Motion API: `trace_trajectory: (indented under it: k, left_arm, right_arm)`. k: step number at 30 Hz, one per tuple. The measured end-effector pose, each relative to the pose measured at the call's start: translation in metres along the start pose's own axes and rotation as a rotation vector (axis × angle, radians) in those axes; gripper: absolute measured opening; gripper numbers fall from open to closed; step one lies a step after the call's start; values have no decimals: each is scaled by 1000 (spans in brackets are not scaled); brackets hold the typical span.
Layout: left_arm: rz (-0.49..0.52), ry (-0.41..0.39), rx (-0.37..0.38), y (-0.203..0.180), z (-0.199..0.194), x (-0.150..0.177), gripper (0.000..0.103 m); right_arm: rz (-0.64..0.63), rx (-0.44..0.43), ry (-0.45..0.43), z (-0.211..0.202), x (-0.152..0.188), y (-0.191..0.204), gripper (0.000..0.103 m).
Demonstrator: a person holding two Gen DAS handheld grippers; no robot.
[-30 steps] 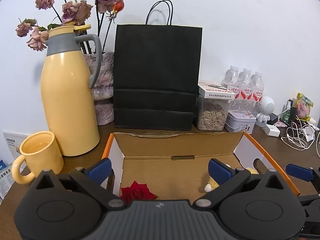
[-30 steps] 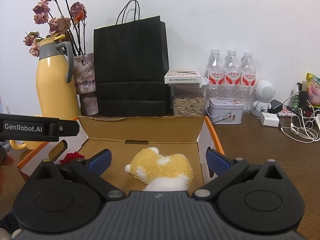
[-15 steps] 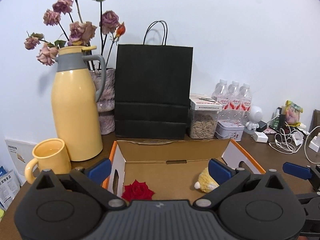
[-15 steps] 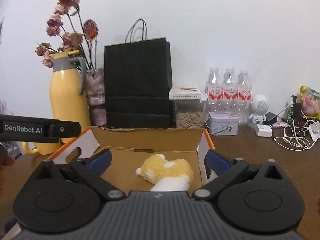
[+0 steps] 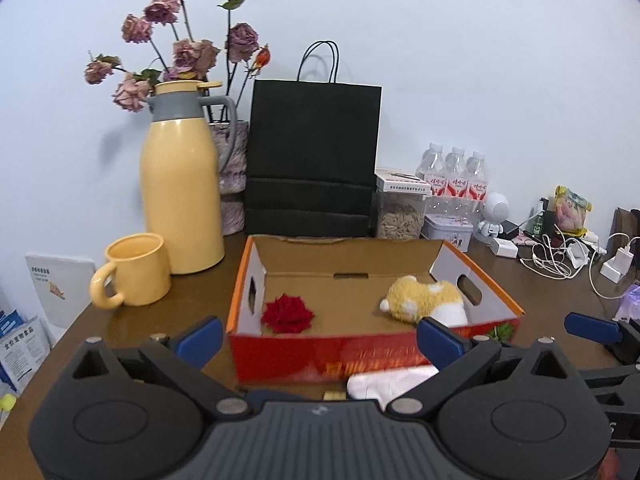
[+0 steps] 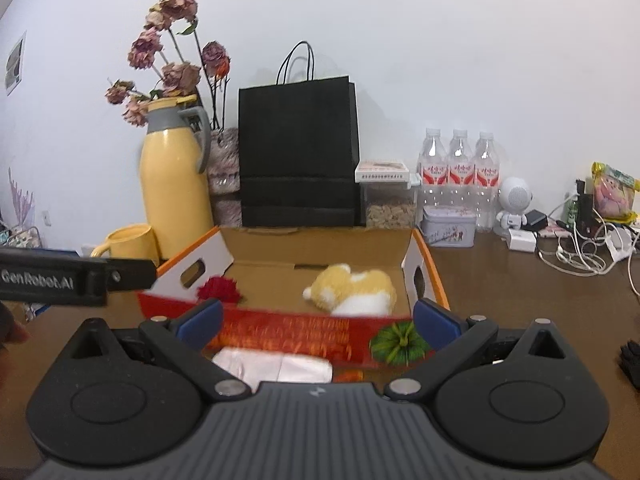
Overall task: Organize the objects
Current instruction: 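Withdraw both tools from the red box back over the table, then grasp the black cable with the right tool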
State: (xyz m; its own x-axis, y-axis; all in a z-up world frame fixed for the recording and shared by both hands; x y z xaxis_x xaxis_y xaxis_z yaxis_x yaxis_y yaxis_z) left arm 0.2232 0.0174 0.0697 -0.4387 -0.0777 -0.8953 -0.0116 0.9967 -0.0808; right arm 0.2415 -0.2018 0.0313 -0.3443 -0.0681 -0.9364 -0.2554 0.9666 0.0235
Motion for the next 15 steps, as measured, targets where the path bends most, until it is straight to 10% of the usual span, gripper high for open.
trace_trajectory:
  k: [15]
  left_arm:
    - [24, 91, -34, 12, -50, 63, 103]
  right_arm:
    - [-48, -22, 114, -49, 63, 27, 103]
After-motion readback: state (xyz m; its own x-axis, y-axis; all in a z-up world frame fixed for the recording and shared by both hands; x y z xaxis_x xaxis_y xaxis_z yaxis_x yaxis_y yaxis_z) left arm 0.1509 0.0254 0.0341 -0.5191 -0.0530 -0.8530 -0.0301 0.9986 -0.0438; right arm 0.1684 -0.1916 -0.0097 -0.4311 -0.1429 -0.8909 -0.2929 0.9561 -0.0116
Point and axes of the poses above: each gripper's, at about its wrist camera, not at the fingertips, and z roughly the way its jaws point, y to its left, x to its underside, the point moved 4 cm from there along z, roughly the way its jaws point, and after that the axes turned 2 degrees about -z, right-handed, at the moved point
